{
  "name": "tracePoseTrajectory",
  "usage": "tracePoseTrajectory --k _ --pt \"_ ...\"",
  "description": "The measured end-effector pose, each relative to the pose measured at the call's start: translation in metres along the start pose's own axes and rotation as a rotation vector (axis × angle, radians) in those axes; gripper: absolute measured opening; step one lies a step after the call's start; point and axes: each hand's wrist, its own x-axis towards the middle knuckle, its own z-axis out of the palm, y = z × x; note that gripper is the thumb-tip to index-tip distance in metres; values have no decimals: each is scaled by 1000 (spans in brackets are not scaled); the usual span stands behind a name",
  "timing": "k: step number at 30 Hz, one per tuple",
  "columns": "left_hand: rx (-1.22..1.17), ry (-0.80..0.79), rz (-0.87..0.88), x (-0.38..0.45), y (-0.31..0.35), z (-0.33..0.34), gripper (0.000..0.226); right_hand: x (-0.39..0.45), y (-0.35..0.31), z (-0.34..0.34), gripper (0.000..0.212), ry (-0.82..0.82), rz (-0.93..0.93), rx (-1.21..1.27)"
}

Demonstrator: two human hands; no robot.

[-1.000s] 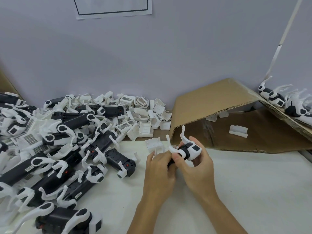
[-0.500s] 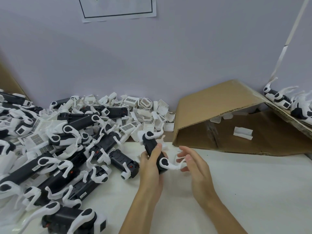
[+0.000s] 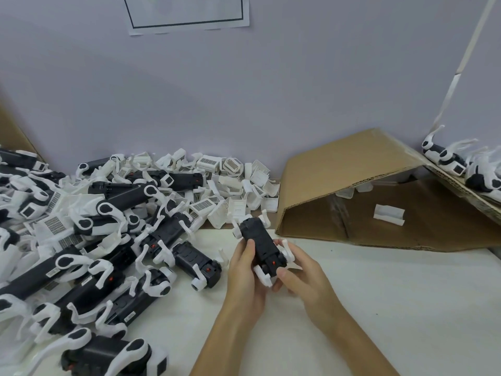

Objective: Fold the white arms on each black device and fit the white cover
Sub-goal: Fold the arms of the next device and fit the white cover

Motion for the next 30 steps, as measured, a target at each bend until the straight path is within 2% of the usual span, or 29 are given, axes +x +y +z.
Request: tracePoseTrajectory --k 3,8,20,30 --pt "26 33 -32 8 -2 0 31 5 -2 5 34 63 13 -60" --pt "83 74 40 17 -2 0 25 22 -8 15 30 45 115 -51" --pt "230 -36 134 38 -10 -2 34 28 9 16 48 16 55 81" --pt "249 -94 192 45 -16 -6 32 29 11 13 48 3 25 82"
